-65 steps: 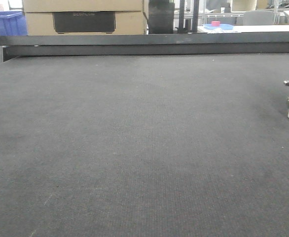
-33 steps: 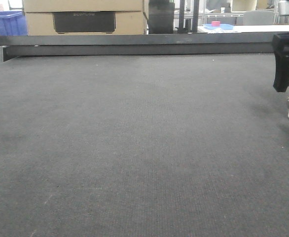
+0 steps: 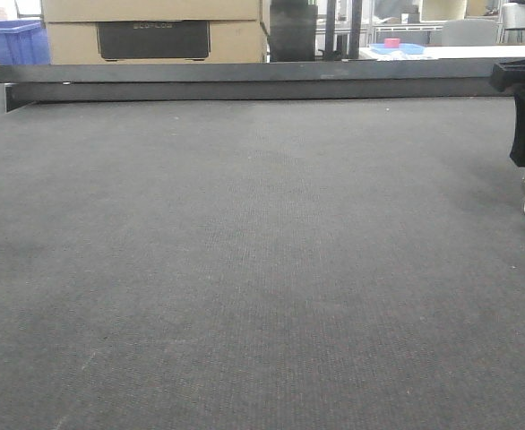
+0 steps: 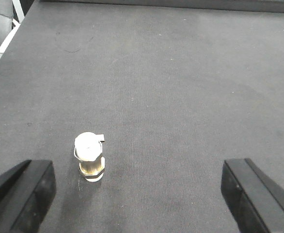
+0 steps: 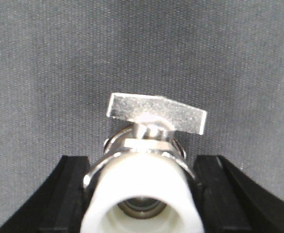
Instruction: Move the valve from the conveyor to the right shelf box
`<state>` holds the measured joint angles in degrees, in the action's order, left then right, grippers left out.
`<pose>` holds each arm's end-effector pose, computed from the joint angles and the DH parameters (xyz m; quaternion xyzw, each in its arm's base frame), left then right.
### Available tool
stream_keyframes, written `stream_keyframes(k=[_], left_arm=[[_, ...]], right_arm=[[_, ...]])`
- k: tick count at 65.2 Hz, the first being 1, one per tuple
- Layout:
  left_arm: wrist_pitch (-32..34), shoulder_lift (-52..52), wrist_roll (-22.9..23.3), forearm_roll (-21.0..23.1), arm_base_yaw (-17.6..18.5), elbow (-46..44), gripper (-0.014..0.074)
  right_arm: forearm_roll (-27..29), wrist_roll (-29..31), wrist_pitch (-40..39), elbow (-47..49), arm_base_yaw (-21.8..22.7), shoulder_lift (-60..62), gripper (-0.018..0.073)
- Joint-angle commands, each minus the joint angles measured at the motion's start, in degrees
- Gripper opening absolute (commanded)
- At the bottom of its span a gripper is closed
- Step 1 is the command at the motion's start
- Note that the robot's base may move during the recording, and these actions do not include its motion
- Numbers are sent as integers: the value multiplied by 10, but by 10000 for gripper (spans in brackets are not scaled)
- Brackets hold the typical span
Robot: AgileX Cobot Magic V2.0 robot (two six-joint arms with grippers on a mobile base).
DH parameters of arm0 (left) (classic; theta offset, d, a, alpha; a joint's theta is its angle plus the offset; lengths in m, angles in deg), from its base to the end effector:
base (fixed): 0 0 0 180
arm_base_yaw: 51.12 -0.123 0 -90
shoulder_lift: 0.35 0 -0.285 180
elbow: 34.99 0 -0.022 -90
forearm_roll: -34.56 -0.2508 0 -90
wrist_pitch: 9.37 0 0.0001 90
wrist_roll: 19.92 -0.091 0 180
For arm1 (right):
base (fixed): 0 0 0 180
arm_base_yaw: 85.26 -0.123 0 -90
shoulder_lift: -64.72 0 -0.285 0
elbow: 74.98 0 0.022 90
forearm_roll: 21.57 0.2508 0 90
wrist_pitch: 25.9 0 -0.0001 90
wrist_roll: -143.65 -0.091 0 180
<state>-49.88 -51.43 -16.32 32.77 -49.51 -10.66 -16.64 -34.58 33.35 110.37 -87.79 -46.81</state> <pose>0.1399 -0.0021 0.3894 -0.0100 0.8475 -0.0092 0.5306 0.3738 0.0232 0.2515 -0.0201 0.9910 0.0403 0.1264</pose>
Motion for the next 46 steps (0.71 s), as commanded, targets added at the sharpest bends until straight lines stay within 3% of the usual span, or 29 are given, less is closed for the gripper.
stream_keyframes(k=[1,14,34,40,46], left_arm=[[-7,1,3,0,3,-4,599],[-74,-38,3,0,3,-37,599],[-209,-196,-7,-16,3,-191,599],[-251,-247,-36,-13,-14,-234,599],[-289,-299,-85,23,-52,-268,599]], right_arm=[[-7,2,-1,5,0,34,-153],[-7,2,-8,-12,0,125,-153],[-7,2,-46,-135,0,281,-153],[-7,2,-51,-160,0,305,-153],[-7,2,-51,-167,0,314,-153]])
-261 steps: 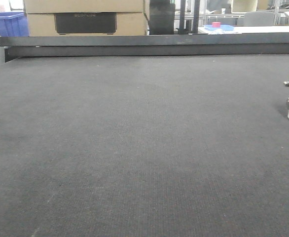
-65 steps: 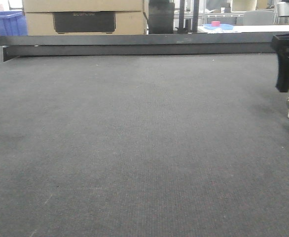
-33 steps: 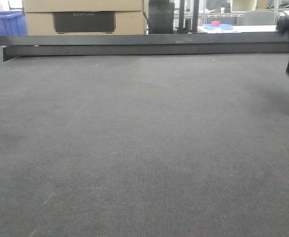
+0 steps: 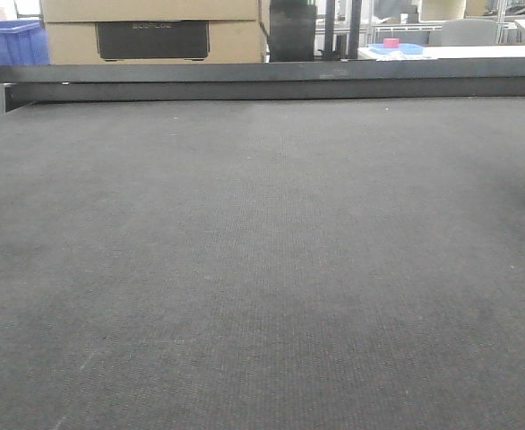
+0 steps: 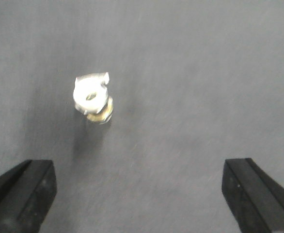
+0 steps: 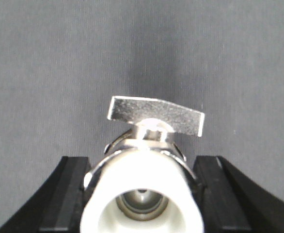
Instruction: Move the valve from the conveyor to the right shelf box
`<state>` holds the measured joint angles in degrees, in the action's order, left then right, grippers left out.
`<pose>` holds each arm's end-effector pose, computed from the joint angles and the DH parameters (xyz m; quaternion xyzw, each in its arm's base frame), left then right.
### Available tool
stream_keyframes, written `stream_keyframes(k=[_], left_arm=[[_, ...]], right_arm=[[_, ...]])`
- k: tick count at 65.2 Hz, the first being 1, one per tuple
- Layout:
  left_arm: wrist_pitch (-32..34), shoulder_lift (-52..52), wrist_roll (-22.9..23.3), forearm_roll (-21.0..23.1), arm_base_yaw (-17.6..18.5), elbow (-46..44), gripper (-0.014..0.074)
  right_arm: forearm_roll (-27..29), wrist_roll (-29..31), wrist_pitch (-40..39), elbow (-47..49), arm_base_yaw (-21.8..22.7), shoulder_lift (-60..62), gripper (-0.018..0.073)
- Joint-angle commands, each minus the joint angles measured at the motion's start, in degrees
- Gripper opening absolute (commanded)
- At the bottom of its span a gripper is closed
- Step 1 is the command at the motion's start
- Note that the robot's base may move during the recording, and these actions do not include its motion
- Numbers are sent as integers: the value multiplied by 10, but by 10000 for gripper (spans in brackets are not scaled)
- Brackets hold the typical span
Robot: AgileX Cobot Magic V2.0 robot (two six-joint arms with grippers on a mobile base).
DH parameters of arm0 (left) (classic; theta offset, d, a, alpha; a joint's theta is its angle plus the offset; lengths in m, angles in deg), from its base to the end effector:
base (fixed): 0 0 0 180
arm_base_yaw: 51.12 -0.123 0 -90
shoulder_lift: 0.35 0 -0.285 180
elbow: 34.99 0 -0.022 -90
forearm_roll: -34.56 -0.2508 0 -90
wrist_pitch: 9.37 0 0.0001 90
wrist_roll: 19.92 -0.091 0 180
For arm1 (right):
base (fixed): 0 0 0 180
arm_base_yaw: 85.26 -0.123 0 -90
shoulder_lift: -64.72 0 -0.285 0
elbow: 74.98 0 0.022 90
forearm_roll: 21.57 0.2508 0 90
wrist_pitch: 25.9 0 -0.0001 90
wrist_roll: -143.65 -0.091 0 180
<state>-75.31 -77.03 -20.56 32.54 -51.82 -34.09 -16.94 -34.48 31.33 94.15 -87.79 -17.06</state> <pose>0.2285 0.0057 0.4026 0.0013 0.9496 0.0212 0.3127 0.2559 0.0175 0.3369 -0.0248 0.9646 0.0400 0.2594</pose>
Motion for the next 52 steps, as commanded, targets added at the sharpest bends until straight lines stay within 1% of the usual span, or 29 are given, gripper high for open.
stream_keyframes(k=[1,6,10,16,19,23,52], left_arm=[[-40,-51,-51,33,-36,-39,599],[-40,-86,-86,73,-76,-62,599],[-40,-114,-102,81,-98,-75,599],[-34,-149,-132,81,-112,-88,599],[-32,-166,-147,80,-113,-89,599],[-22,-191,-154,80,-113,-91,599],[57,-330,-154,80,-113,-91,599]], right_arm=[[-4,1,-31,-4,0,16,-153],[-4,1,-29,-4,0,17,-153],[-4,1,-28,-4,0,17,-153],[-4,1,-28,-4,0,17,-153],[-4,1,-28,-4,0,17,-153],[-4,1,-28,-4,0,17,-153],[-4,1,-33,-4,0,17,-153]])
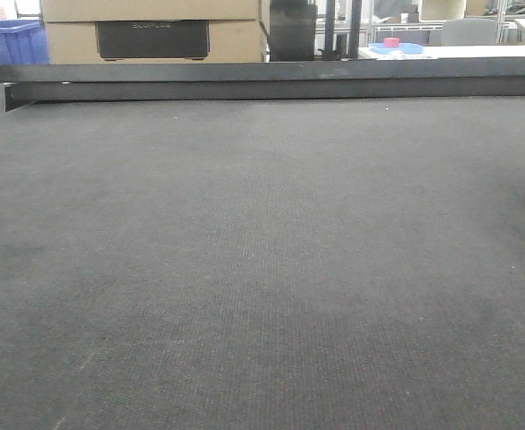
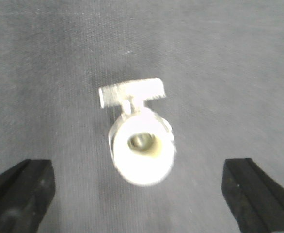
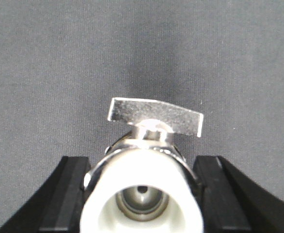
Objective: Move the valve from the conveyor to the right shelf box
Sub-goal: 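Close the left gripper around the body of the other valve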
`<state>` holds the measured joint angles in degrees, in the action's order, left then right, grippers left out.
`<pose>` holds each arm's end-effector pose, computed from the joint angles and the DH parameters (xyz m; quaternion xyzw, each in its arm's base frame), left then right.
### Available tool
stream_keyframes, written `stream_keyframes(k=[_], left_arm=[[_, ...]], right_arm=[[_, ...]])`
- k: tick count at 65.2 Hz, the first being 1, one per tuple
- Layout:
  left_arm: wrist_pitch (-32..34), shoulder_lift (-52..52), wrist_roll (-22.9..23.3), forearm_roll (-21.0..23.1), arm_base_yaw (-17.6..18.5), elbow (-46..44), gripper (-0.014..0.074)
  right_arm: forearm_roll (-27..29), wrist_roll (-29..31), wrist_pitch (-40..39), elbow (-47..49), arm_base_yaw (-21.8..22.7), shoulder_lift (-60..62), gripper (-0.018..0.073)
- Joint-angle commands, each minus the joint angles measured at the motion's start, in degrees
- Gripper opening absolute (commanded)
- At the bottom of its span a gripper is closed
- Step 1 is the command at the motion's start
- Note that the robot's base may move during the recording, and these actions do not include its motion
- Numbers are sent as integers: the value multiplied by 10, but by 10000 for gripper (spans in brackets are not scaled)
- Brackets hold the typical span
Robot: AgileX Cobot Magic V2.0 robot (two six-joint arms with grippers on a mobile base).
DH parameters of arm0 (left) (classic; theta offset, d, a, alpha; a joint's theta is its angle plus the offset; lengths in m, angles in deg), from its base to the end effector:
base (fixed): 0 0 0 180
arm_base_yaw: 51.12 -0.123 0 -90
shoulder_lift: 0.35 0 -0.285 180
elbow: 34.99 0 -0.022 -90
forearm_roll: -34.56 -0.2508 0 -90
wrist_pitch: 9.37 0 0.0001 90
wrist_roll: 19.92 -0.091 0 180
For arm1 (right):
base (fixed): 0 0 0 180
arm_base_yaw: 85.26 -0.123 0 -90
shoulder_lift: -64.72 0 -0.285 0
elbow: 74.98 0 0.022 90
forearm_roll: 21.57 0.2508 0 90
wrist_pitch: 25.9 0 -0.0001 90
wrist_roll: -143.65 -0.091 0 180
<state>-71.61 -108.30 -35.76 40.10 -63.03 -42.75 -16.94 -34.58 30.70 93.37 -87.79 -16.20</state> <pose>0.3597 0.0679 0.2850 0.0181 0.9871 -0.0078 0.1591 0.2526 0.0173 0.3372 -0.0237 0.9630 0.0402 0.2653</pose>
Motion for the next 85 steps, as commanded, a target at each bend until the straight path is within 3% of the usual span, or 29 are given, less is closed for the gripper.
stream_keyframes(k=[1,39,45,52,58,69,85], left_arm=[[22,-20,-2,4,0,-4,599],[34,-82,-2,4,3,-10,580],[31,-82,-2,4,3,-18,473],[30,-82,-2,4,3,-28,204],[11,-81,-2,5,3,-39,-106],[-38,-64,-2,27,3,-55,-111],[-43,44,11,43,26,-55,-111]], right_arm=[[-4,2,-27,3,0,9,-153],[-4,2,-31,3,0,9,-153],[-4,2,-31,3,0,9,-153],[-4,2,-31,3,0,9,-153],[-4,2,-31,3,0,9,-153],[-4,2,-31,3,0,9,-153],[-4,2,-29,27,0,20,-153]])
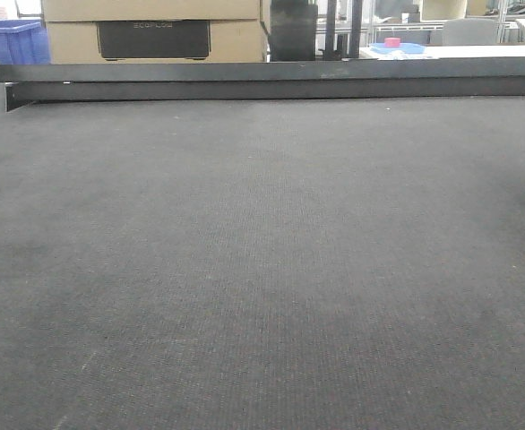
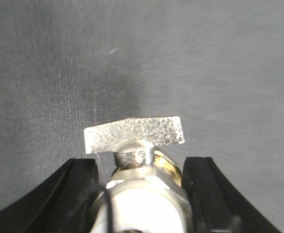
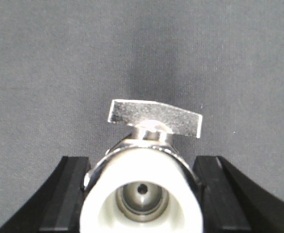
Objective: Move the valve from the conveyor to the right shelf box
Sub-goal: 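Close the left gripper around the body of the other valve, then lift both held valves up off the conveyor belt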
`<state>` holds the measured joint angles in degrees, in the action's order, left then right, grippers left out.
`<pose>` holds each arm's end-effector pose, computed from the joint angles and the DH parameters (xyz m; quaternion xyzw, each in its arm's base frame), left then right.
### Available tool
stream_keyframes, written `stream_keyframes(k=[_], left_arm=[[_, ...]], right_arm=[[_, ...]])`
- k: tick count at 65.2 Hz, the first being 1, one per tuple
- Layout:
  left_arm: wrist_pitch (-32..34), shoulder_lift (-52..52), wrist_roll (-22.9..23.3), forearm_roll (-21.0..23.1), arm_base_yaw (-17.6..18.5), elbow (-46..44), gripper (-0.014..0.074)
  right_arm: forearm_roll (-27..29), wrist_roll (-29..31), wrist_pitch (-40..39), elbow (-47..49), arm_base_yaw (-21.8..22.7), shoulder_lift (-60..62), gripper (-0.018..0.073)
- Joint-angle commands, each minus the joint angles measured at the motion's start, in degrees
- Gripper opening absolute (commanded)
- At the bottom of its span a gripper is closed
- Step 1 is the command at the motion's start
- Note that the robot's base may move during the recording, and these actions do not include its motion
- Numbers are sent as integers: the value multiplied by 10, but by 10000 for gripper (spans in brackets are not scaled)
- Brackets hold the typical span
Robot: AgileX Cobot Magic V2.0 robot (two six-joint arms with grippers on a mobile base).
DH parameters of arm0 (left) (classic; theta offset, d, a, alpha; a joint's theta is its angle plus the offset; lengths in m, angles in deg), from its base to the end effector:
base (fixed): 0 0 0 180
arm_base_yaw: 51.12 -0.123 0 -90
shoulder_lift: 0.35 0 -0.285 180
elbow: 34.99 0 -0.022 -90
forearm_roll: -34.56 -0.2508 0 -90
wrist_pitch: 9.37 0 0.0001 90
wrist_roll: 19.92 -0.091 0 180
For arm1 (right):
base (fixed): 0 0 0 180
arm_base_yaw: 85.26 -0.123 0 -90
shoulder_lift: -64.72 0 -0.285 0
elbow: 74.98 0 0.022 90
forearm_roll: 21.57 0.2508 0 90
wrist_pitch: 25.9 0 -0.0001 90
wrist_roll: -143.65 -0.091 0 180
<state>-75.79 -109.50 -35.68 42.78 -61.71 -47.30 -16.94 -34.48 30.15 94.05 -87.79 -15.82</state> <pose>0.3672 0.0565 0.2979 0.0257 0.9866 -0.0342 0.1571 0.2527 0.0173 0.3429 -0.0245 0.9592 0.0401 0.2789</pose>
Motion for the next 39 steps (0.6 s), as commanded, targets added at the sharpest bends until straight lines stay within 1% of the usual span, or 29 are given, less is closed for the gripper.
stream_keyframes(k=[1,9,16,25,39], left_arm=[[-1,64,10,15,14,-10,-111],[-1,131,18,-3,37,-11,-111],[-1,185,41,-23,53,-11,-111],[2,256,69,-25,53,-11,-111],[3,343,69,-25,53,-11,-111]], right_arm=[[-4,1,-24,23,0,16,-153],[-4,1,-4,56,0,17,-153],[-4,1,8,88,0,23,-153],[-4,1,21,132,0,38,-153],[-4,1,23,161,0,88,-153]])
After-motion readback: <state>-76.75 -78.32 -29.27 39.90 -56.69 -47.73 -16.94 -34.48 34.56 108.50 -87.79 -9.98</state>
